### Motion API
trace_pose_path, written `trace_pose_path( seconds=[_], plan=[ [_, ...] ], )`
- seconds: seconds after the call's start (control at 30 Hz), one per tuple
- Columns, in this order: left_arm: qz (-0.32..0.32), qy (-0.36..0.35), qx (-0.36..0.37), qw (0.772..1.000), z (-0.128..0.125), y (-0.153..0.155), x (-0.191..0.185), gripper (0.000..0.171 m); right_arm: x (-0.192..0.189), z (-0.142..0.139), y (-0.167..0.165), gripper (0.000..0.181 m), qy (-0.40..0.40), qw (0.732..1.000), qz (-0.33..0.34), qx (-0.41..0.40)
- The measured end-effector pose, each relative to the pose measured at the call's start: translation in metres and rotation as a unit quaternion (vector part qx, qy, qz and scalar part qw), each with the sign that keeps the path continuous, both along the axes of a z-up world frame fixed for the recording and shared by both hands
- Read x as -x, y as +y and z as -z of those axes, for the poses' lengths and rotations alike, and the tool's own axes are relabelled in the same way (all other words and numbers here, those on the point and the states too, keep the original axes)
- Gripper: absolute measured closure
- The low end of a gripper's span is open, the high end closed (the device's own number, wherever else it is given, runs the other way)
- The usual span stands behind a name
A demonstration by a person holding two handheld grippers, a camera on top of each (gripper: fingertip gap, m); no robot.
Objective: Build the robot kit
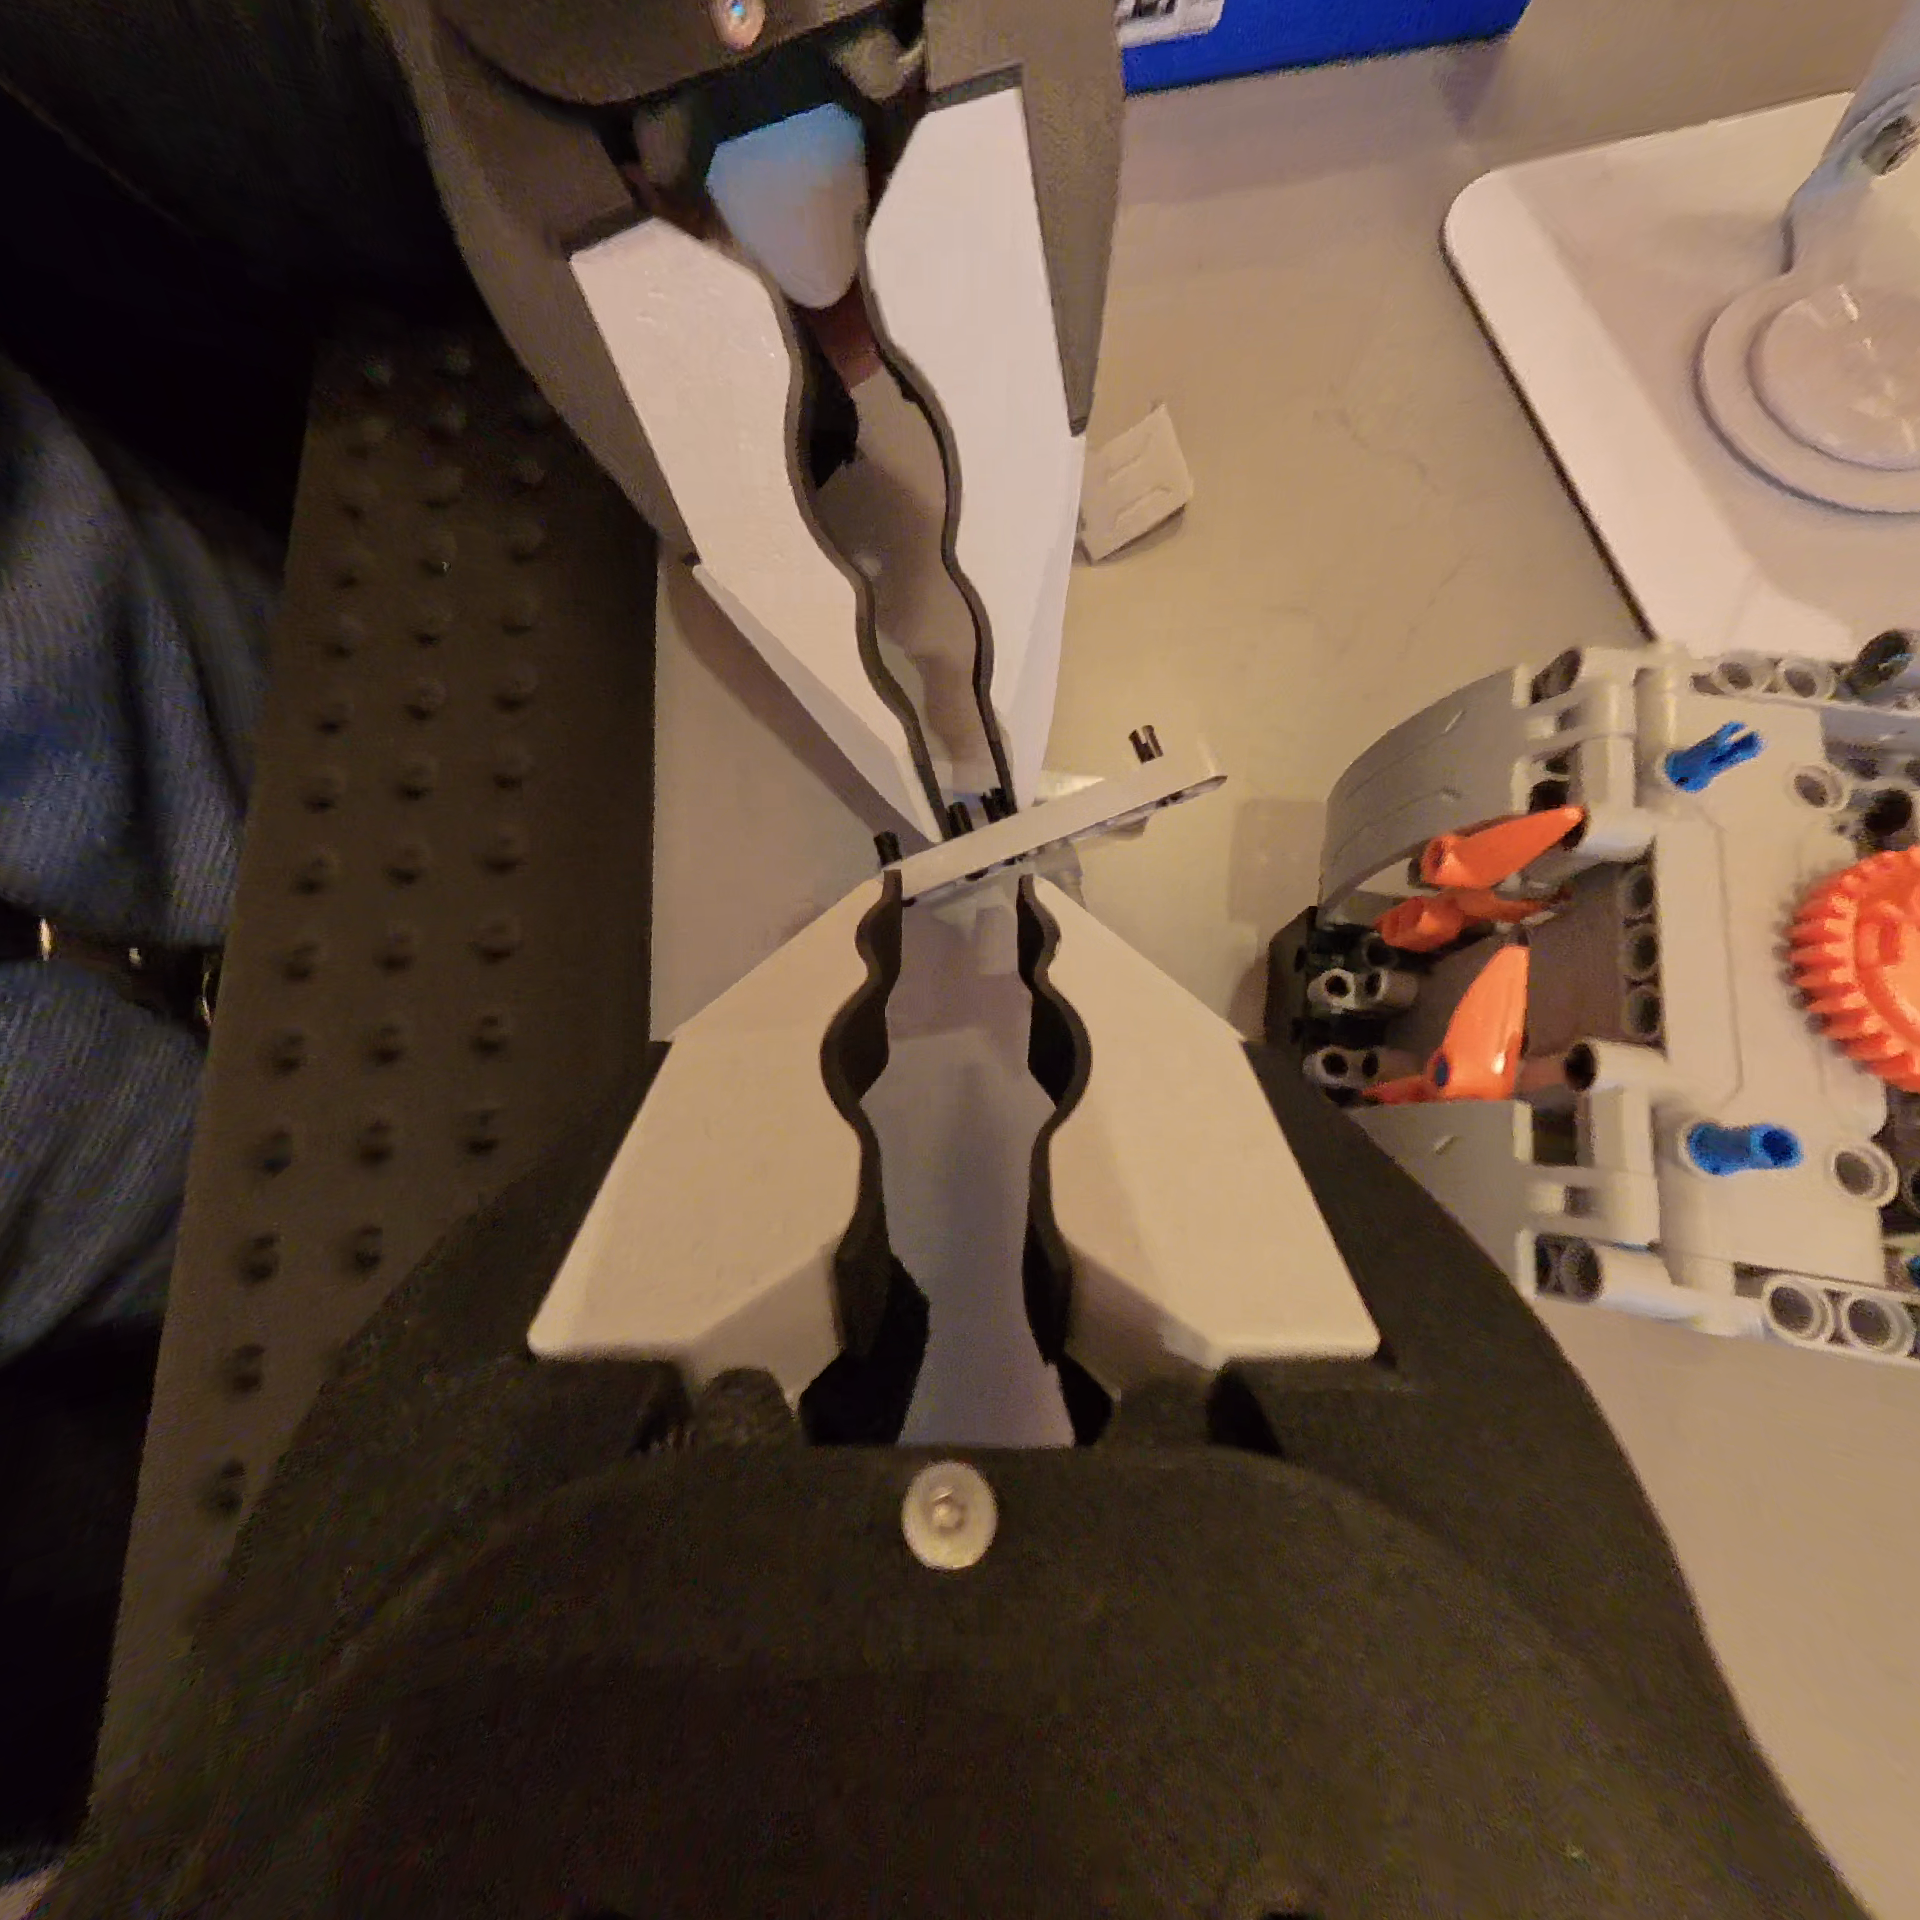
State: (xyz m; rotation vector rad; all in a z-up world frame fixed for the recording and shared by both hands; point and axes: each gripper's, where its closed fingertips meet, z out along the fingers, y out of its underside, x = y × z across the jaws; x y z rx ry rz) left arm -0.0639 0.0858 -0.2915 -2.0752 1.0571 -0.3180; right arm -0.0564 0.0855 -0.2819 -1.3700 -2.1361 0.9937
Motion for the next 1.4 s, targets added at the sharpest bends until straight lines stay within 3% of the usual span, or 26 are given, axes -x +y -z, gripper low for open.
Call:
trace_pose_path(
  seconds=[0.17, 0.53, 0.93, 1.07, 1.27, 1.4],
  plan=[
    [-0.035, -0.005, -0.050, 0.998, -0.018, 0.004, 0.013, 0.162, 0.016, -0.016, -0.004, 0.155, 0.030, 0.998, 0.027, 0.051],
    [-0.083, -0.007, -0.127, 0.988, -0.044, 0.013, 0.032, 0.162, 0.038, -0.022, 0.000, 0.145, 0.044, 0.989, 0.087, 0.108],
    [-0.098, -0.019, -0.175, 0.980, -0.062, 0.017, 0.035, 0.162, 0.039, -0.024, -0.001, 0.181, 0.051, 0.983, 0.088, 0.152],
    [-0.098, -0.020, -0.179, 0.979, -0.063, 0.018, 0.036, 0.162, 0.039, -0.026, -0.001, 0.181, 0.059, 0.982, 0.086, 0.158],
    [-0.097, -0.010, -0.189, 0.977, -0.064, 0.018, 0.036, 0.162, 0.038, -0.038, 0.005, 0.160, 0.080, 0.969, 0.098, 0.210],
    [-0.083, 0.010, -0.213, 0.974, -0.067, 0.016, 0.030, 0.162, 0.041, -0.046, 0.003, 0.163, 0.094, 0.959, 0.096, 0.250]
  ],
)
